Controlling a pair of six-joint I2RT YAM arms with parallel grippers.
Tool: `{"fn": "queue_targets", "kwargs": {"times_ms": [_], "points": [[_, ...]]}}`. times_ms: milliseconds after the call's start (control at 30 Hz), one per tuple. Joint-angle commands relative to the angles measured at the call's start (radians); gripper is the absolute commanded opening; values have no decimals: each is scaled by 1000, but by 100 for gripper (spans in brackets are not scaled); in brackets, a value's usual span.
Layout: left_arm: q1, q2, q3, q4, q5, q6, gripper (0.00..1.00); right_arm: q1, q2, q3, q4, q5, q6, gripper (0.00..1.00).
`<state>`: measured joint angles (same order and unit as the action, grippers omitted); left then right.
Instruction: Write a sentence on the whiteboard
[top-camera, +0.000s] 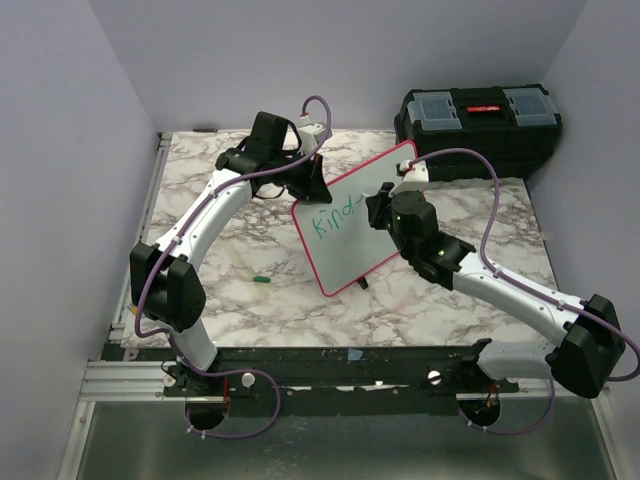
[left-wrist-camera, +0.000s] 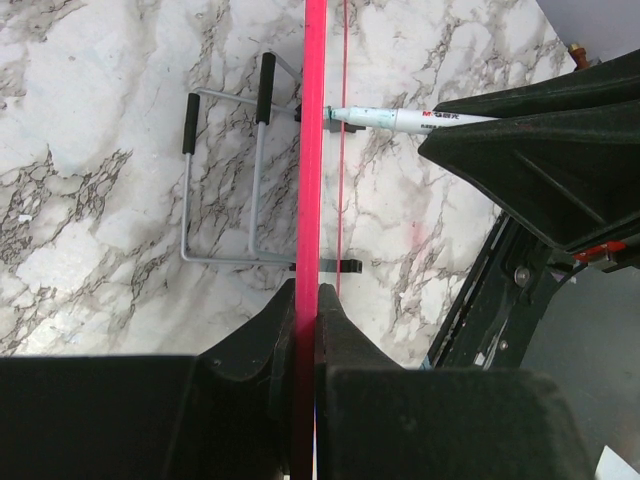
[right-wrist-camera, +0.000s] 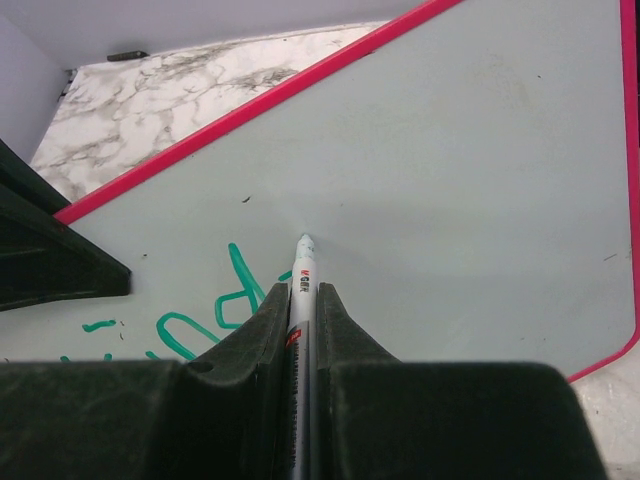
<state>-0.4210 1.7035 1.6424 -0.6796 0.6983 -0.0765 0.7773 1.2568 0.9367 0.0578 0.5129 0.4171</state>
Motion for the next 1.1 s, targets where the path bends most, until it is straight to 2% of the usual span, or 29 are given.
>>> {"fn": "queue_targets", "kwargs": {"times_ms": [0, 533, 1067], "points": [[-4, -35, 23, 11, -52, 44, 0, -4, 29, 24, 22, -80, -5, 1], [-4, -38, 22, 11, -57, 44, 0, -5, 9, -46, 14, -217, 19, 1], [-4, -37, 23, 12, -60, 44, 0, -4, -21, -94, -32, -207, 27, 1]]}}
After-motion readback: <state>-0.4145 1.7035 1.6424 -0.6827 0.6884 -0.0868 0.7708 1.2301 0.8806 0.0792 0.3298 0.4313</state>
